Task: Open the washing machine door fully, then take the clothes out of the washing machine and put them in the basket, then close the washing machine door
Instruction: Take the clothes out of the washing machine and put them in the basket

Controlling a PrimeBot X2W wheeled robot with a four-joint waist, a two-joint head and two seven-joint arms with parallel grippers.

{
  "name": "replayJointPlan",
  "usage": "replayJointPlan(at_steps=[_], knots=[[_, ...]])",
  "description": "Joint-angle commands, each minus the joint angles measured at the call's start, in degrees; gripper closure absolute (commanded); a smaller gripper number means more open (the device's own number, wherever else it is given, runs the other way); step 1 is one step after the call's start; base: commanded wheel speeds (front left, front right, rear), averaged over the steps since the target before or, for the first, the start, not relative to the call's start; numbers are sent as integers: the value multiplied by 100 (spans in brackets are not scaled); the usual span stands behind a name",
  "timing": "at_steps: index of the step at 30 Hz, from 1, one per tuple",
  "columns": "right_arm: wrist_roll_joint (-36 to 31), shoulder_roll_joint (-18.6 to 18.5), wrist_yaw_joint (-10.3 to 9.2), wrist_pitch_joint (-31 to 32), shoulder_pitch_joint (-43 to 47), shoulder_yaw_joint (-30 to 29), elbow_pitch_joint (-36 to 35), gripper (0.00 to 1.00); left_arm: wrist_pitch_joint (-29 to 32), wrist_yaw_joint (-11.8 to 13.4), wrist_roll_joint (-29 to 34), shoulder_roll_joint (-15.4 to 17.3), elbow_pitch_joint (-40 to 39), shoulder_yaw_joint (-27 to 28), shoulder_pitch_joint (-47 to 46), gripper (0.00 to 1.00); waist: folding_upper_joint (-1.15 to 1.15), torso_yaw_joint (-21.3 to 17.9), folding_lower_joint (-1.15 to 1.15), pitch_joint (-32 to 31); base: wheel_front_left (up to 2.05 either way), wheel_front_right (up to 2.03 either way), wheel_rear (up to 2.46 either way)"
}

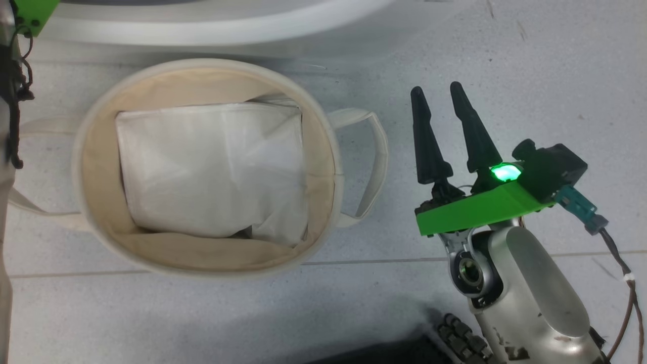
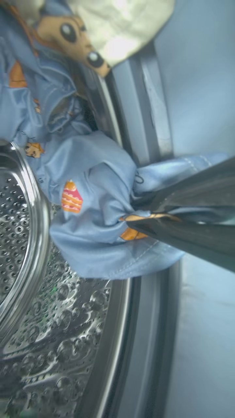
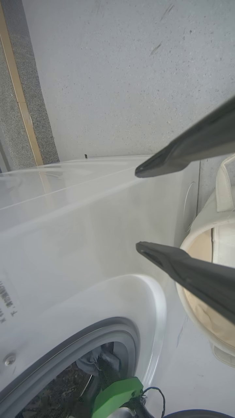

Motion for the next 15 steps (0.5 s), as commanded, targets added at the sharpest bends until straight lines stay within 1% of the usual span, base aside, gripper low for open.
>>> replayJointPlan(at_steps=[1, 4, 6, 7, 9, 10, 13, 15], knots=[[7, 37, 2, -70, 51, 112, -133, 0, -158, 38, -72, 230, -140, 86, -55, 100, 0, 21, -1, -27, 0, 0, 0], [-16, 37, 2, -70, 40, 85, -93, 0, -511, 53, -206, 154, -188, 100, 0, 100, 0, 72, -1, -114, 0, 0, 0], [-35, 37, 2, -70, 45, 72, -75, 0, -855, 64, -351, 82, -279, 146, 56, 100, 0, 106, -1, -198, 0, 0, 0], [-57, 37, 2, -70, 61, 48, -48, 0, -1286, 62, -513, -3, -406, 189, 157, 100, 0, 145, -1, -307, 0, 0, 0], [-83, 37, 2, -70, 87, 16, -9, 0, -1679, 20, -717, -115, -526, 247, 316, 100, 0, 191, -1, -445, 0, 0, 0], [-111, 37, 2, -70, 121, -27, 33, 0, -1901, -63, -939, -231, -681, 302, 512, 100, 0, 239, -1, -606, 0, 0, 0], [-154, 37, 2, -70, 185, -120, 90, 0, -2038, -94, -1188, -367, -1142, 339, 872, 100, 0, 315, -1, -877, 0, 0, 0], [-189, 37, 2, -70, 238, -205, 124, 0, -2053, -79, -1321, -427, -1688, 338, 1168, 100, 0, 369, -1, -1063, 0, 0, 0]])
